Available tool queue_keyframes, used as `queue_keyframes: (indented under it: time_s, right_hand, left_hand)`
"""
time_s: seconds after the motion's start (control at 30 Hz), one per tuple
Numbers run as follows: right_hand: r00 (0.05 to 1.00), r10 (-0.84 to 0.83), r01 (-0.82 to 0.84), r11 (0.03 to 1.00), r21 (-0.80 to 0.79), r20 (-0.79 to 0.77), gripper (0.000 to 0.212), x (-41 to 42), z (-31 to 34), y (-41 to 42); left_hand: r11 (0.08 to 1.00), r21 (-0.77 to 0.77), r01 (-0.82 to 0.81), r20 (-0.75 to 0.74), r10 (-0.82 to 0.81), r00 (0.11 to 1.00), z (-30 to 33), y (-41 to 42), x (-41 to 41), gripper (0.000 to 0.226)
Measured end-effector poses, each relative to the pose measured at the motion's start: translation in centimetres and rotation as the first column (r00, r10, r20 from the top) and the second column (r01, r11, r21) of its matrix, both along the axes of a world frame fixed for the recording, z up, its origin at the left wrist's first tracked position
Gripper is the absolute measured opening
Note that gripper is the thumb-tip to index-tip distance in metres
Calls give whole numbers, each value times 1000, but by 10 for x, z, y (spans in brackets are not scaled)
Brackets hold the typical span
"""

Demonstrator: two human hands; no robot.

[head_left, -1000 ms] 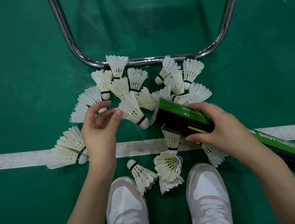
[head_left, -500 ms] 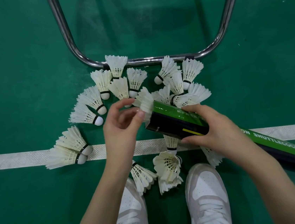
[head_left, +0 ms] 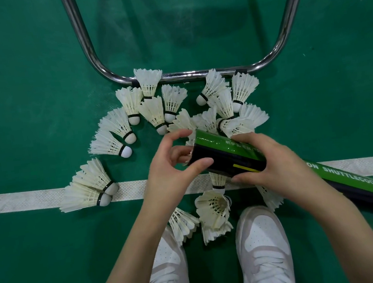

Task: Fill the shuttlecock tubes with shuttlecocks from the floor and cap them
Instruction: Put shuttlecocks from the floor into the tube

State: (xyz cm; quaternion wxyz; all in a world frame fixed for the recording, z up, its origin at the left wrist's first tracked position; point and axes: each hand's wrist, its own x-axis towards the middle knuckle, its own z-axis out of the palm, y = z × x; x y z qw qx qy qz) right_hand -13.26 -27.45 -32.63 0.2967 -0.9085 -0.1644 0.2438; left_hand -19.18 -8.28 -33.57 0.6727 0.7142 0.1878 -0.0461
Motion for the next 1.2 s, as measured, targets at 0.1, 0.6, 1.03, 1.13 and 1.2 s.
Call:
queue_keyframes:
  time_s: [0.1,0.6,1.03,1.13,1.2]
  right_hand:
    - [1000,6,-6,1000,-2,3,68,0,2,1]
    - [1000,18,-18,1000,-26,-3,70,-2,5,7]
    - [999,54,-53,997,-53,8,72,-4,2,11]
    - [998,57,-56,997,-48,10,72,-4,2,13]
    - [998,61,-61,997,-45,10,72,-4,2,15]
  left_hand:
    - [999,40,38,0,-38,999,0,1,1,52]
    - [988,63,138,15,-139,990,-4,-3,-2,66]
    - [981,-5,192,26,-192,981,-6,-1,-1,69]
    - [985,10,174,25,-174,984,-7,1,-3,70]
    - [989,36,143,13,-143,990,-8,5,-4,72]
